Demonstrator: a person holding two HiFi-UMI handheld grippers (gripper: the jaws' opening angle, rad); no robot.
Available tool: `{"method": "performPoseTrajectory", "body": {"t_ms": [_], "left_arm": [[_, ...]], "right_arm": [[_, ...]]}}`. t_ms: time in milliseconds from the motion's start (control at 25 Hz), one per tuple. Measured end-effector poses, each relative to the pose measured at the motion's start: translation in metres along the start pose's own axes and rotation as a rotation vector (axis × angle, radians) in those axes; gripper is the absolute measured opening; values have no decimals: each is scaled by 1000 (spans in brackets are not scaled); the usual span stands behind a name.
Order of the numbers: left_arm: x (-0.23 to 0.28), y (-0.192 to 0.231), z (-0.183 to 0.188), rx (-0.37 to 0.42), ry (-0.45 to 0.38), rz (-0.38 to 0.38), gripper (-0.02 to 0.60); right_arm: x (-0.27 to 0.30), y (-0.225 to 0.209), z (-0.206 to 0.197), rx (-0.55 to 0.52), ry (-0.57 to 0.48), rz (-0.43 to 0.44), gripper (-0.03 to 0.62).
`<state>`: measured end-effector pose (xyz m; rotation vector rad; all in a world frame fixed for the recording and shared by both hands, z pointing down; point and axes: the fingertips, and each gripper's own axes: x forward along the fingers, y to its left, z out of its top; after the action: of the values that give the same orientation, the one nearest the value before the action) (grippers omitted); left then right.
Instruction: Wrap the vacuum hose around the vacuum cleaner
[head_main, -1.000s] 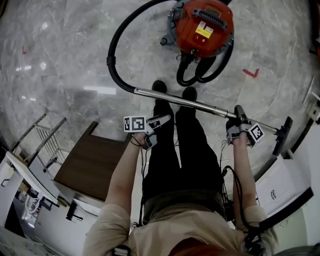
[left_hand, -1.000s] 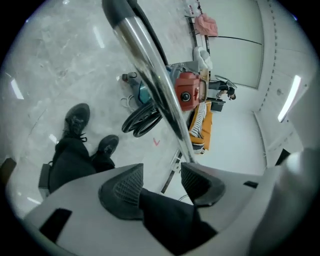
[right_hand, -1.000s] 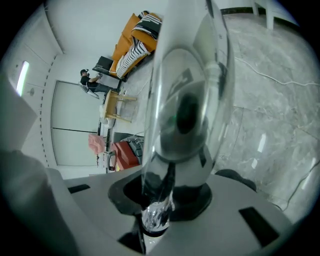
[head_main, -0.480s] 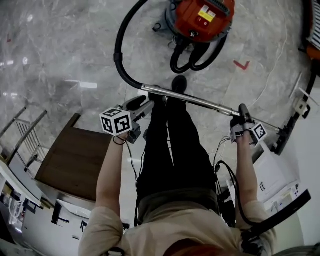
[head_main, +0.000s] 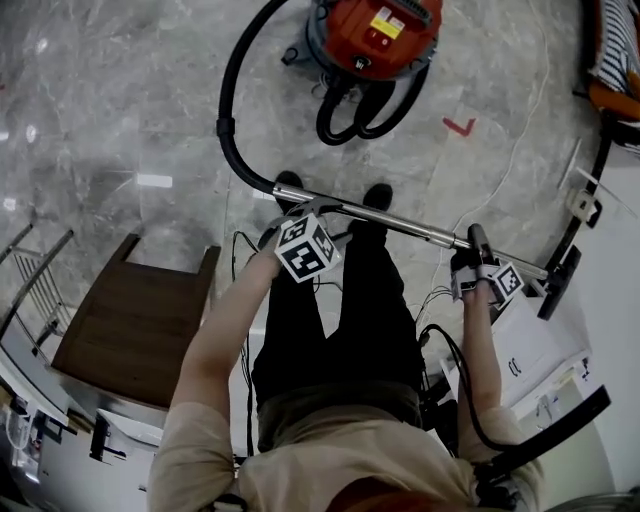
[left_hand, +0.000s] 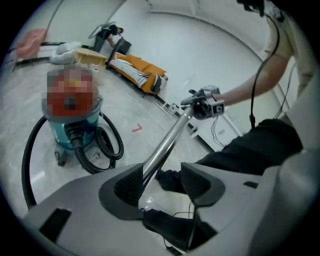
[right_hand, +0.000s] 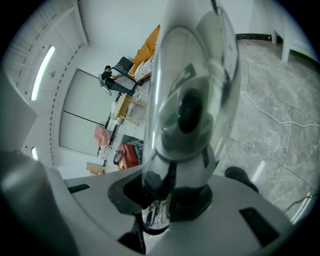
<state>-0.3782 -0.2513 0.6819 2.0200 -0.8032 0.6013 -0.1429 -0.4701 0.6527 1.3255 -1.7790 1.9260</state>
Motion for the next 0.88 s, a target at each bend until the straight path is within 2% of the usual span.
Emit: {"method": "performPoseTrajectory", "body": {"t_ms": [120,200,320,440,600,680,760,880], "left_arm": [[38,-15,-6,178,133,13,225],[62,-16,-10,257,209,38,225],[92,-28,-11,280,300,21,225],[130,-44,-7,292,365,43,225],[186,-73,9,255,422,82,221],[209,-75,22,188,429,131,186],[227,-74,37,116,415,187,125],[251,-69,60,37,375,241,95]], "right_arm": [[1,-15,3,2,12,24,81],[0,-28,9,-10,21,33,81],[-7,-51,23,-40,32,41,81],[-10,-67,52,-94,55,66,81],[-21,-91,98,-161,78,62,81],[-21,-95,120,-192,86,84,81],[-22,-96,140,-215,96,102,81],[-18,-94,170,-250,111,108,81]]}}
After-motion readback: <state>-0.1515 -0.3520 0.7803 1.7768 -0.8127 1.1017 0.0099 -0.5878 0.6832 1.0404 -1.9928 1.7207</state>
